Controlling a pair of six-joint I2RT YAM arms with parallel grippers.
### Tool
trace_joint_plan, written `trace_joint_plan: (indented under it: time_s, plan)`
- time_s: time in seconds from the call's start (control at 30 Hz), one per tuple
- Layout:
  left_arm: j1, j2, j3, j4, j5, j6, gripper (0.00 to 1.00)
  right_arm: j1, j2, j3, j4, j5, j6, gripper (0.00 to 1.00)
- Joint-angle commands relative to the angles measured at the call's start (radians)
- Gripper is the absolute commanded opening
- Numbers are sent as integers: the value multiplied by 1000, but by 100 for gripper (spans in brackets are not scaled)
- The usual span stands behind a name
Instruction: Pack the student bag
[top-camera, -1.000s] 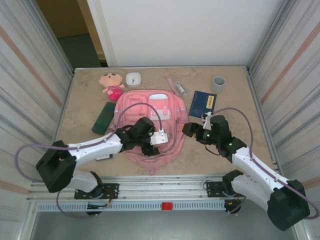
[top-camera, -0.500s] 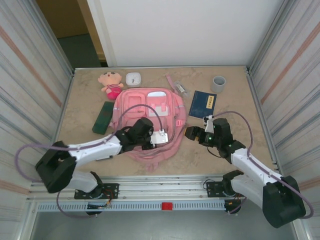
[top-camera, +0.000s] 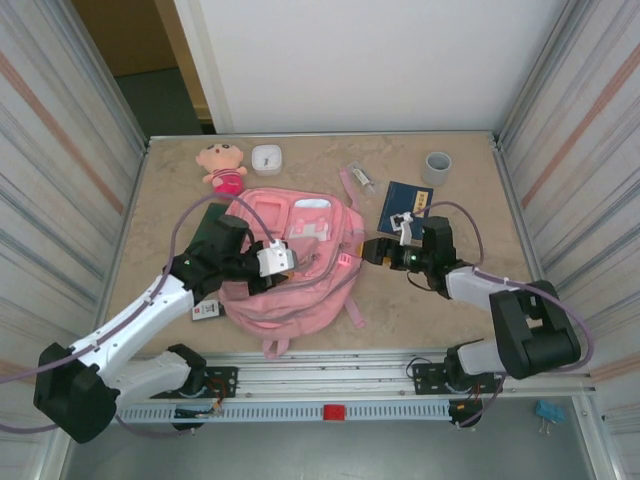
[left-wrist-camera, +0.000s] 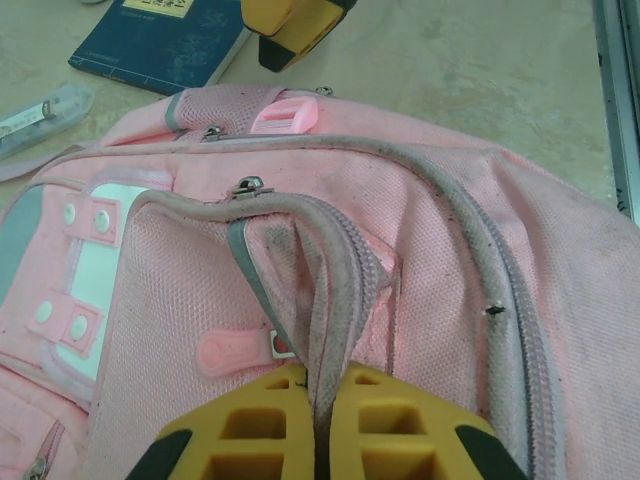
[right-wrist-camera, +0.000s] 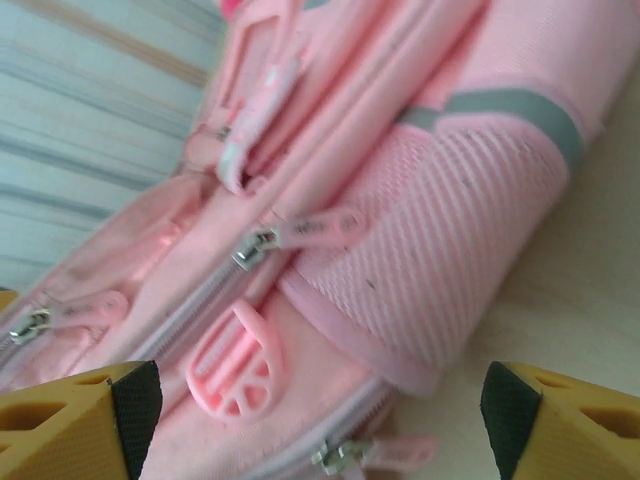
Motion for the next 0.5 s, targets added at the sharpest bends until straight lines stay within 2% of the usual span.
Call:
trace_joint_plan:
  time_s: [0.0,0.13,0.33,0.4,0.47]
  plan:
    - [32,-58,49,48,110,-6,0,8,45,35,86,-97,-41,85]
    - [47,-73,34,97,118,-25,0,15,82,36,40,-78,-61,84]
    - [51,-70,20,142,68,-53,0,56,88,10,35,-99,-56,80]
    - [51,-68,19,148,58,-55,0,72,78,2,33,-100,-56,77]
    - [53,-66,20,158,50,-63,0,84,74,-4,31,-100,-55,69]
